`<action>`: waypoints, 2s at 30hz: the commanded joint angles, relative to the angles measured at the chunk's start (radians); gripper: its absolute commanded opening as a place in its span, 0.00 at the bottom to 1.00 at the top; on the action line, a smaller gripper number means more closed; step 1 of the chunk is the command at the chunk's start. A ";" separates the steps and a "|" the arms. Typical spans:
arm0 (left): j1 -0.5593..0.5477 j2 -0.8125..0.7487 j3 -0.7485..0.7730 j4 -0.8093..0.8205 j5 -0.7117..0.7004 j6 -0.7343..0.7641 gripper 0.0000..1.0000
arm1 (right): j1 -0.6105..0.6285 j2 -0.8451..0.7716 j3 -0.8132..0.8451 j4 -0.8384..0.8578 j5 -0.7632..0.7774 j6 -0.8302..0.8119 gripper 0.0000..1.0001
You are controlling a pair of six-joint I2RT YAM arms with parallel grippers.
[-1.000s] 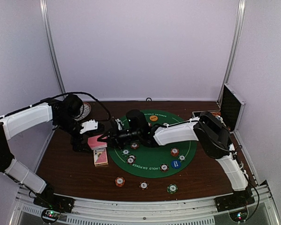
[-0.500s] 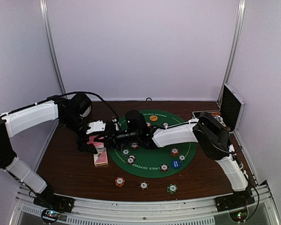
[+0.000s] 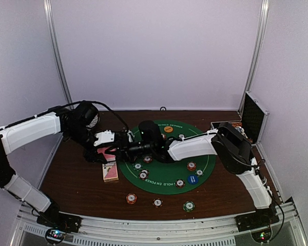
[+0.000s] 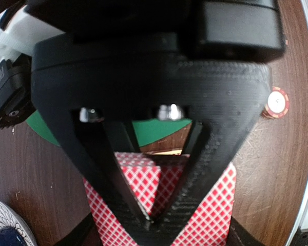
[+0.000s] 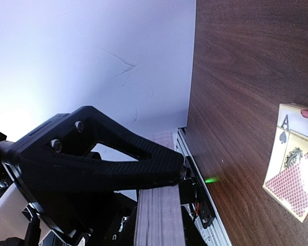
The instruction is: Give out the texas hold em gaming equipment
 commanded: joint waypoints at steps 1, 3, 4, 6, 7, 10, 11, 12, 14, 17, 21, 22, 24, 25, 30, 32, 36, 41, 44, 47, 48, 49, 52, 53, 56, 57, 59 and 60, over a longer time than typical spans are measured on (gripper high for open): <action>0.001 -0.017 -0.018 0.061 -0.039 -0.003 0.63 | 0.002 -0.042 -0.018 0.004 0.010 -0.019 0.14; 0.001 -0.015 -0.021 0.077 -0.050 -0.016 0.65 | 0.002 -0.044 -0.016 -0.003 0.015 -0.023 0.15; 0.001 -0.014 -0.025 0.086 -0.061 -0.023 0.70 | 0.003 -0.044 -0.012 -0.008 0.017 -0.028 0.15; -0.002 -0.004 -0.028 0.097 -0.081 -0.036 0.80 | 0.003 -0.044 -0.009 -0.017 0.020 -0.033 0.15; -0.002 0.001 -0.027 0.097 -0.090 -0.043 0.84 | 0.003 -0.044 -0.006 -0.018 0.020 -0.034 0.15; -0.003 0.008 -0.030 0.097 -0.098 -0.053 0.94 | 0.005 -0.044 -0.004 -0.010 0.019 -0.034 0.15; -0.003 0.008 -0.032 0.096 -0.097 -0.054 0.94 | 0.005 -0.043 -0.005 -0.007 0.019 -0.034 0.15; -0.003 0.011 -0.032 0.097 -0.098 -0.056 0.94 | 0.005 -0.043 -0.006 -0.003 0.019 -0.034 0.15; -0.003 0.017 -0.032 0.094 -0.092 -0.059 0.93 | 0.005 -0.043 -0.011 0.002 0.019 -0.030 0.15; -0.003 0.023 -0.033 0.089 -0.066 -0.072 0.93 | 0.006 -0.041 -0.014 0.021 0.015 -0.023 0.15; -0.003 0.034 -0.019 0.090 -0.038 -0.080 0.89 | 0.007 -0.039 -0.010 0.024 0.010 -0.022 0.15; -0.003 0.036 -0.015 0.098 -0.044 -0.084 0.85 | 0.007 -0.040 -0.013 0.023 0.009 -0.023 0.15; -0.002 0.041 -0.008 0.098 -0.049 -0.086 0.80 | 0.007 -0.042 -0.019 0.023 0.010 -0.026 0.15; -0.003 0.041 -0.006 0.094 -0.044 -0.086 0.80 | 0.007 -0.043 -0.021 0.018 0.012 -0.028 0.14; -0.003 0.033 -0.011 0.091 -0.035 -0.079 0.85 | 0.007 -0.043 -0.016 -0.015 0.020 -0.047 0.15; -0.003 0.029 -0.018 0.090 -0.035 -0.072 0.97 | 0.007 -0.041 -0.010 -0.015 0.020 -0.048 0.14; -0.003 0.028 -0.036 0.088 -0.017 -0.065 0.98 | 0.007 -0.041 -0.003 -0.010 0.019 -0.047 0.14; -0.003 0.039 -0.039 0.095 -0.013 -0.083 0.97 | 0.007 -0.044 -0.006 -0.001 0.015 -0.043 0.14; -0.002 0.040 -0.053 0.094 -0.012 -0.080 0.98 | 0.007 -0.048 -0.008 0.009 0.014 -0.040 0.14; -0.003 0.034 -0.066 0.102 -0.012 -0.077 0.98 | 0.007 -0.051 -0.007 0.014 0.016 -0.039 0.14; -0.003 0.033 -0.070 0.105 -0.012 -0.075 0.98 | 0.007 -0.051 -0.008 0.015 0.015 -0.039 0.14; -0.003 0.031 -0.071 0.105 -0.012 -0.075 0.98 | 0.008 -0.052 -0.008 0.017 0.015 -0.038 0.14; -0.002 0.028 -0.074 0.117 -0.026 -0.075 0.98 | 0.007 -0.054 -0.013 0.016 0.017 -0.040 0.13; -0.003 0.024 -0.075 0.128 -0.033 -0.077 0.97 | 0.007 -0.055 -0.015 0.016 0.019 -0.039 0.13; -0.003 0.016 -0.077 0.155 -0.050 -0.078 0.93 | 0.007 -0.055 -0.023 0.013 0.023 -0.040 0.12; -0.003 0.013 -0.077 0.160 -0.055 -0.078 0.91 | 0.007 -0.054 -0.025 0.012 0.024 -0.040 0.12; -0.002 0.009 -0.076 0.166 -0.063 -0.070 0.86 | 0.007 -0.055 -0.027 -0.004 0.025 -0.048 0.12; -0.002 0.008 -0.074 0.167 -0.067 -0.065 0.83 | 0.007 -0.056 -0.025 -0.020 0.026 -0.056 0.11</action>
